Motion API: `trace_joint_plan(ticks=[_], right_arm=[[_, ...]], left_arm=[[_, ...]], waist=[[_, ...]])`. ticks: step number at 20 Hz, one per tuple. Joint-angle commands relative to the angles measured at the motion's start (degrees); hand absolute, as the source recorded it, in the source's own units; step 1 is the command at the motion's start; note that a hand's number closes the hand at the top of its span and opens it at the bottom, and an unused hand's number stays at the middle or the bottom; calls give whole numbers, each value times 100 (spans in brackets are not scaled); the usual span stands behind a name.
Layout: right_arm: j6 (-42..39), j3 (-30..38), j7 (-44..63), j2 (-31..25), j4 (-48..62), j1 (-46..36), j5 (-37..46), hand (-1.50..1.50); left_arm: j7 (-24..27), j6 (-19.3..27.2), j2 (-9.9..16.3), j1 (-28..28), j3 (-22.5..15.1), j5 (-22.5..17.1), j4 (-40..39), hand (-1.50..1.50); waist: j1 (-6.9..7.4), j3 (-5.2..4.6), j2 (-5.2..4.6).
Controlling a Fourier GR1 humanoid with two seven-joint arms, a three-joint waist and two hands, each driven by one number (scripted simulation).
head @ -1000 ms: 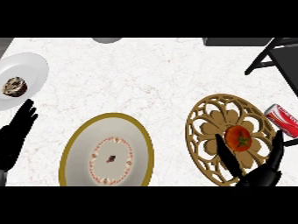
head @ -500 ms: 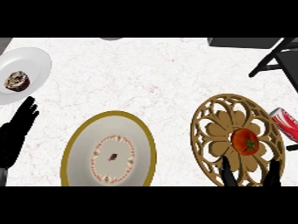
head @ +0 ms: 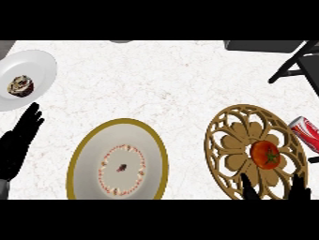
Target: Pick the tomato from the placemat and place it in the tiered shelf
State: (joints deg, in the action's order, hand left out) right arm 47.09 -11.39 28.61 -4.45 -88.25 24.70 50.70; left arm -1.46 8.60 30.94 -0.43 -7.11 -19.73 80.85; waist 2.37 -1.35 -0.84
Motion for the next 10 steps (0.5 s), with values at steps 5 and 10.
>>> trace_joint_plan(ticks=[5, 10], right_arm=[[-2613, 40, 2666, 169, -1100, -832, 1841, -150], [-4029, -83, 3737, 408, -1646, -1683, 2383, -150]], left_arm=[[-68, 94, -115, -16, 63, 11, -65, 0], [-169, -82, -91, -344, 297, -34, -444, 0]], waist=[[-98, 99, 47], [-229, 125, 71]])
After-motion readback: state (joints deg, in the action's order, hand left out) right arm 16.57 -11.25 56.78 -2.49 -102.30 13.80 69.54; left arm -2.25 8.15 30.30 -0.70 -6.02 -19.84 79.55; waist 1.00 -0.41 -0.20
